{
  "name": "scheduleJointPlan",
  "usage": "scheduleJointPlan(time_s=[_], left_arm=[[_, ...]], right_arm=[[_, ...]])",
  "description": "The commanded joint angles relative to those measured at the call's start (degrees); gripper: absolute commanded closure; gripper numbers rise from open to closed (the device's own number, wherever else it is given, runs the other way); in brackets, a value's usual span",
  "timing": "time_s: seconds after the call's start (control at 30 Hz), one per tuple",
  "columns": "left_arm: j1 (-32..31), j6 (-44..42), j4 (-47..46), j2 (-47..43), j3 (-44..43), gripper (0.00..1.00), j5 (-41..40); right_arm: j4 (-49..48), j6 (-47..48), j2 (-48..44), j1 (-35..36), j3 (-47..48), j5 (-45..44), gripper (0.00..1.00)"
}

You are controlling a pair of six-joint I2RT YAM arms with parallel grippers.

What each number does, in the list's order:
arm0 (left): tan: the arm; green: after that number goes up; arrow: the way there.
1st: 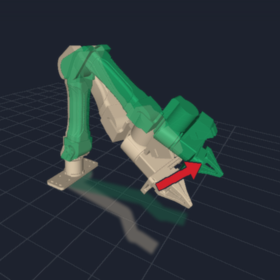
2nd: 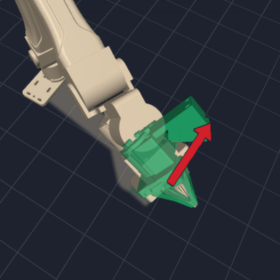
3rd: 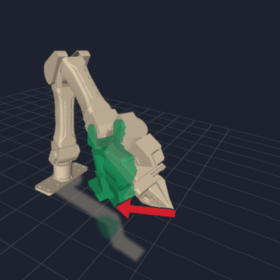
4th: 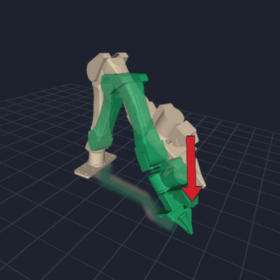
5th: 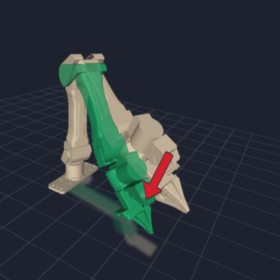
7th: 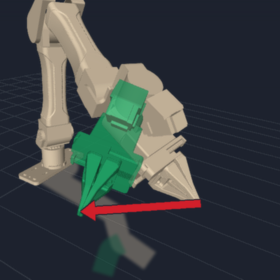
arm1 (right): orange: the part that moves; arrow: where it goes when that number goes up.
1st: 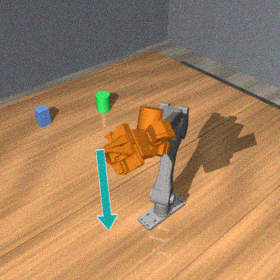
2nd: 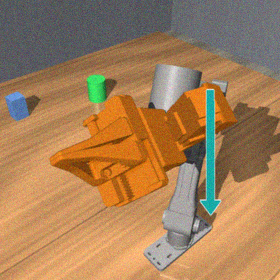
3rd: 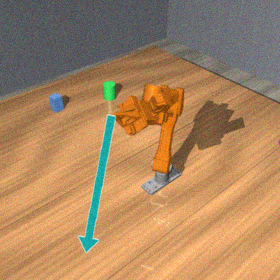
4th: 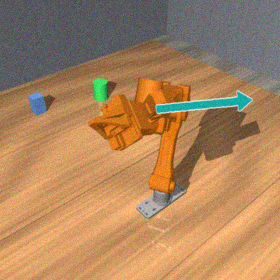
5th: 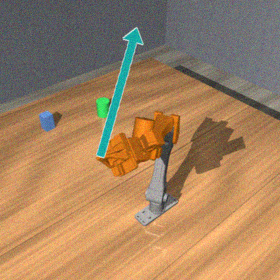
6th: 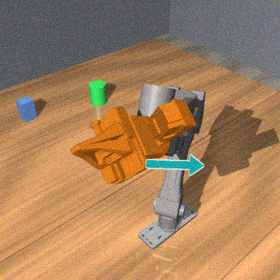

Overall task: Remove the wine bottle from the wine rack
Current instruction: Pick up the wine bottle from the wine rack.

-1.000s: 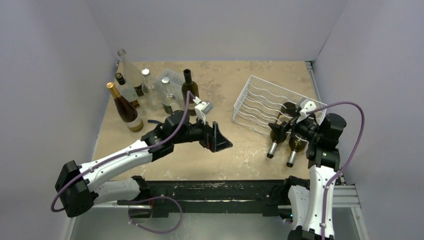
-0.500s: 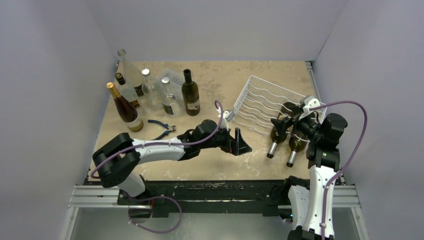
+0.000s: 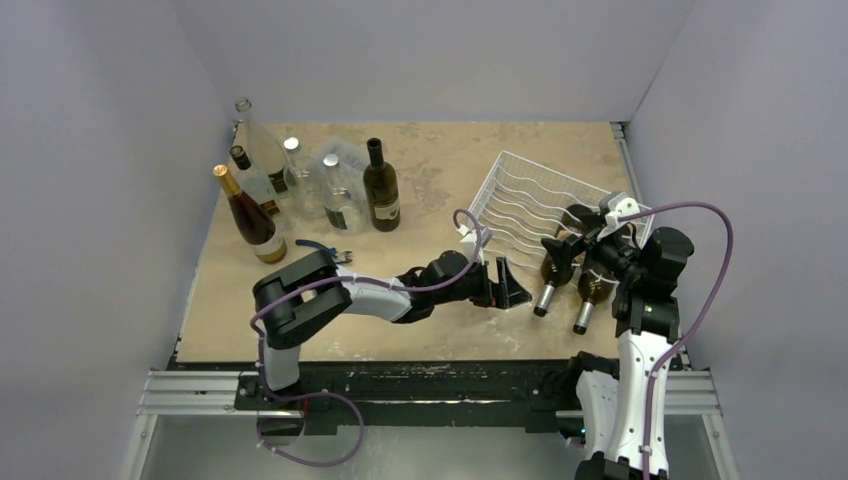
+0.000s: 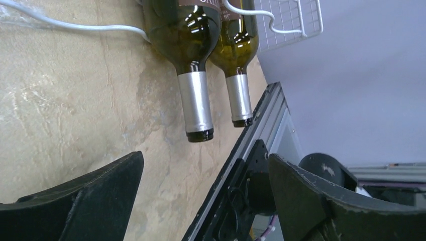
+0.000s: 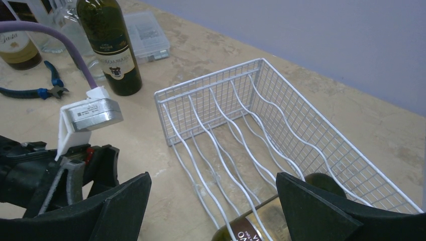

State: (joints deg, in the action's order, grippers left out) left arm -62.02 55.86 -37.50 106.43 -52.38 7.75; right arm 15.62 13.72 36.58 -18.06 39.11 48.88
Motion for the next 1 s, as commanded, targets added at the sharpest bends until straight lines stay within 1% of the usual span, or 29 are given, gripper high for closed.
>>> scheduleJointPlan(time_s=[0.0, 0.07, 0.17, 0.27, 0.47, 0.6, 0.97], left_arm=[[-0.86, 6.71, -7.55, 4.53, -3.19, 0.08, -5.37], [-1.06, 8.34, -10.45, 6.57, -3.48, 0.1, -6.52], [-1.62, 9.73, -12.1, 9.08, -5.06, 0.11, -7.56], [-2.71, 10.0, -11.72, 11.04, -7.58, 0.12, -9.66], [-3.46, 10.94, -10.49, 14.27, -11.16, 0.13, -11.06], [-3.46, 12.63, -10.35, 16.0, -12.33, 0.18, -11.7], [-4.08, 14.91, -8.95, 20.63, -17.74, 0.28, -10.32]], right_arm=[[-1.09, -0.19, -0.69, -0.17, -0.01, -0.42, 0.01], [-1.11, -0.1, -0.7, -0.22, 0.0, -0.37, 0.01], [-0.98, -0.04, -0.63, -0.22, 0.0, -0.37, 0.01], [-1.02, 0.17, -0.62, -0.22, 0.08, -0.29, 0.01], [-1.02, 0.26, -0.66, -0.22, 0.09, -0.29, 0.01], [-1.01, 0.35, -0.69, -0.22, 0.09, -0.28, 0.01], [-1.11, 0.44, -0.89, -0.21, 0.09, -0.28, 0.01]])
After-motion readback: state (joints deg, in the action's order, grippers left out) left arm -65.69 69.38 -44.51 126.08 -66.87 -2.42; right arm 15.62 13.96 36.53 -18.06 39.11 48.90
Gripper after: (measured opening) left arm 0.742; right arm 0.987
